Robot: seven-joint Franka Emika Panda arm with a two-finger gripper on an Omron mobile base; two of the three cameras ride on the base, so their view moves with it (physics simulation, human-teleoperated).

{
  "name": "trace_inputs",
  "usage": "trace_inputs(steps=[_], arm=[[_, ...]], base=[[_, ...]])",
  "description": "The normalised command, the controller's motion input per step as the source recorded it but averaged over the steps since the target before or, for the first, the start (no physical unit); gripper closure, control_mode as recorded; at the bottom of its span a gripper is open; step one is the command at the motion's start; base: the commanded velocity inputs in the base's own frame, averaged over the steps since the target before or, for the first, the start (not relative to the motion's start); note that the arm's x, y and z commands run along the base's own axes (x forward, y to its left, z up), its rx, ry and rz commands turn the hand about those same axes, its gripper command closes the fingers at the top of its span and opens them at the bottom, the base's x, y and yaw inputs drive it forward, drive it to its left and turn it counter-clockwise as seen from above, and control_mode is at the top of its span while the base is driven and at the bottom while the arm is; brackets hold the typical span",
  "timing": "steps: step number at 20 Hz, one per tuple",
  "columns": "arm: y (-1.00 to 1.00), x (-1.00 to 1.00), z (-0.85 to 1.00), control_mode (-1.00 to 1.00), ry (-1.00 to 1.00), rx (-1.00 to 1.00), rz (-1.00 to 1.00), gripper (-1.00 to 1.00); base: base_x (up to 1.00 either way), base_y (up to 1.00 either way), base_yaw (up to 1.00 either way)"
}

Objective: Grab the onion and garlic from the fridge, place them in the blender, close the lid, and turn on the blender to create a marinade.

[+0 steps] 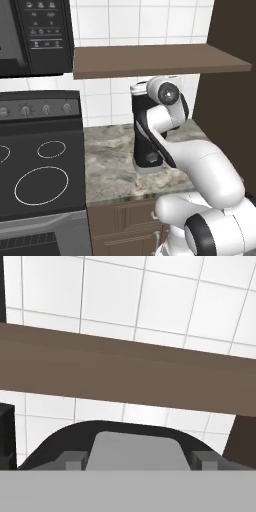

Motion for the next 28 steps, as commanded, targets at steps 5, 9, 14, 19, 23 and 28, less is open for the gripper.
trace_inputs(steps=[5, 9, 14, 19, 23, 28], arm=[[0.0, 0.0, 0.0, -1.0, 0.0, 0.0, 0.0, -1.0], [0.0, 0.0, 0.08, -1.0, 0.0, 0.0, 0.0, -1.0], [0.04, 0.0, 0.3, -1.0, 0.0, 0.0, -0.01, -1.0], [0.11, -0.02, 0.36, -1.0, 0.0, 0.0, -0.03, -1.0], [0.0, -0.72, 0.31, -1.0, 0.03, 0.0, -0.06, -1.0], [0.0, -1.0, 0.24, -1.0, 0.11, 0.01, -0.06, -1.0]], base=[[0.0, 0.0, 0.0], [0.0, 0.0, 0.0], [0.0, 0.0, 0.0], [0.0, 0.0, 0.0], [0.0, 0.0, 0.0], [0.0, 0.0, 0.0]])
